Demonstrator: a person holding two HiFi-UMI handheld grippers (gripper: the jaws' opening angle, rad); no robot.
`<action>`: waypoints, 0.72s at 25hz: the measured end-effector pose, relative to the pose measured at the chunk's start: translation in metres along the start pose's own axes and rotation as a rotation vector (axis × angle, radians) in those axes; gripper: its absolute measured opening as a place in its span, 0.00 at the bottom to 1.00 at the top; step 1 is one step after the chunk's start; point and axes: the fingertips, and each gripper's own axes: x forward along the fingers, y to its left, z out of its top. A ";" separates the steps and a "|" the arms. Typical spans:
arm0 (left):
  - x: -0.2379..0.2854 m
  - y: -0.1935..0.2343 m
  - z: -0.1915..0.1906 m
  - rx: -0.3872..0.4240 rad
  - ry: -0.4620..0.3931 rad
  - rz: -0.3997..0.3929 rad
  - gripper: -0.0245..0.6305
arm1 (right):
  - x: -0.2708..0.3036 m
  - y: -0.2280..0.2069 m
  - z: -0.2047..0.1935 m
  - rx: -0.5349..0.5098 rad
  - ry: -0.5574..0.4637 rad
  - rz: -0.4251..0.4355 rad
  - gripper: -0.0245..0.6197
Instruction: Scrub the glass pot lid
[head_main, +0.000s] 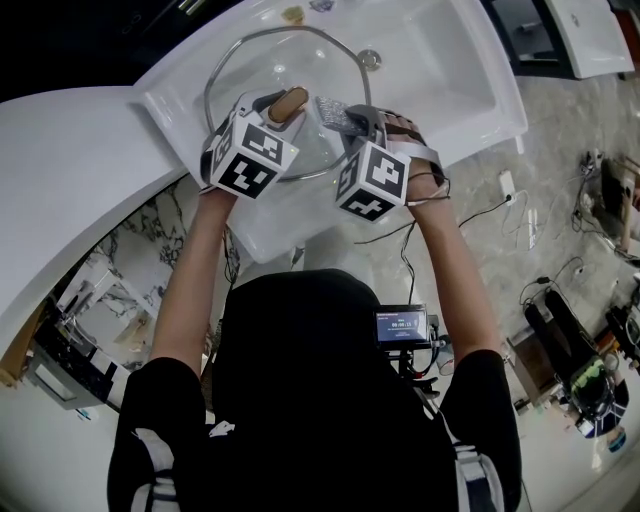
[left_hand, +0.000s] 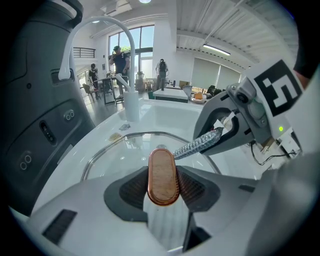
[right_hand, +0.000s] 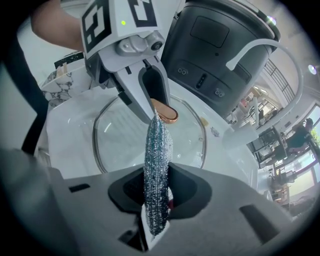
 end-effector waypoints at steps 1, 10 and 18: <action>0.000 0.000 0.000 0.001 -0.001 0.001 0.30 | -0.002 0.003 0.000 0.000 0.001 0.014 0.15; -0.001 -0.001 0.000 0.006 -0.004 0.000 0.30 | -0.009 0.033 0.000 0.007 0.002 0.080 0.15; -0.001 -0.001 0.001 -0.002 -0.010 0.004 0.30 | -0.012 0.045 0.001 0.040 -0.015 0.103 0.15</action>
